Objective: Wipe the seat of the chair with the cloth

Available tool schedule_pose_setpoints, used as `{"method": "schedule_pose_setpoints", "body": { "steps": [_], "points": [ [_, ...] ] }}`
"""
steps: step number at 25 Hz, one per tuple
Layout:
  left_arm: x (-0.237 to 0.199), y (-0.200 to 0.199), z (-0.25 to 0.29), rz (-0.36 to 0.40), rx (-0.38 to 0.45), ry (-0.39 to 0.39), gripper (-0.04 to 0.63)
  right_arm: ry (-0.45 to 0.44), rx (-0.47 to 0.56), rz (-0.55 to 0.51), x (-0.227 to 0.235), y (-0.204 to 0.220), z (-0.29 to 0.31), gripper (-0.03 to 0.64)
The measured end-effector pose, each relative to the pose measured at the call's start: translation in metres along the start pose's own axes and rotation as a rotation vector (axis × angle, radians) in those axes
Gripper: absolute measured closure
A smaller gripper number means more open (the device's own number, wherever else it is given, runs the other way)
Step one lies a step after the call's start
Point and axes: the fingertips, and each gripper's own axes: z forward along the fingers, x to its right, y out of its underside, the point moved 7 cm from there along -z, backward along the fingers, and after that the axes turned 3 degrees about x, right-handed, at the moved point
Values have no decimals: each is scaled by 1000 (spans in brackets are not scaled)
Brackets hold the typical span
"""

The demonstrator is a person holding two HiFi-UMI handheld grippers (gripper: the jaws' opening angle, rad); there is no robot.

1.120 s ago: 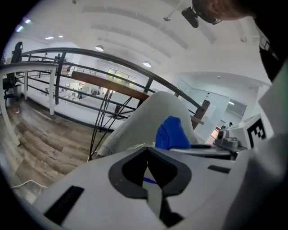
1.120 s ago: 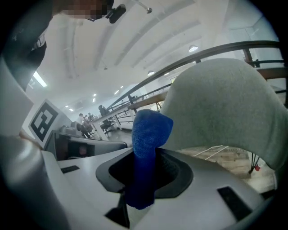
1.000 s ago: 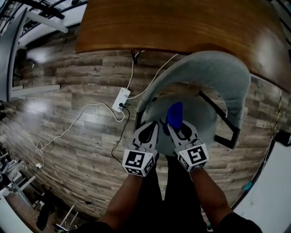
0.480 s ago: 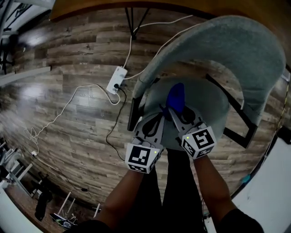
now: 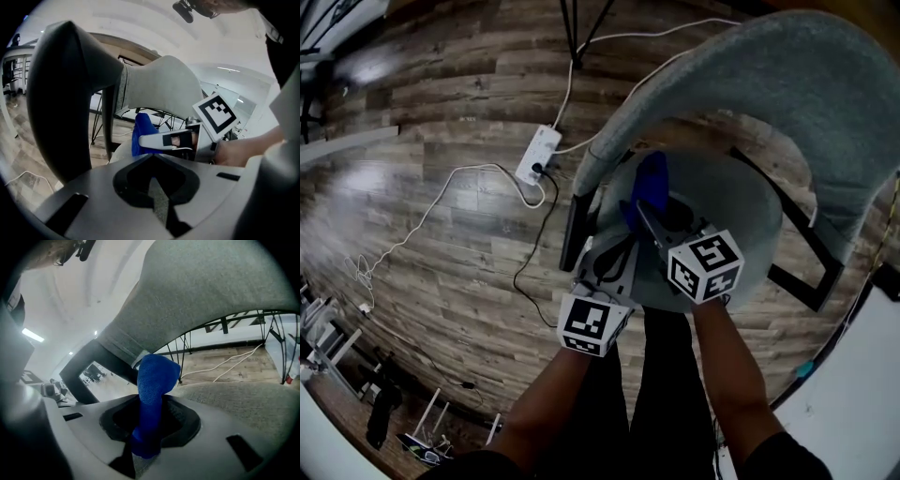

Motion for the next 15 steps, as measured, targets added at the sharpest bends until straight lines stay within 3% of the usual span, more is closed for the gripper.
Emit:
{"method": "schedule_pose_setpoints", "body": {
  "steps": [8, 15],
  "points": [
    [-8, 8, 2, -9, -9, 7, 588, 81, -111, 46, 3, 14, 28, 508],
    [-13, 13, 5, -19, -23, -2, 588, 127, -144, 63, 10, 15, 31, 508]
  ]
}}
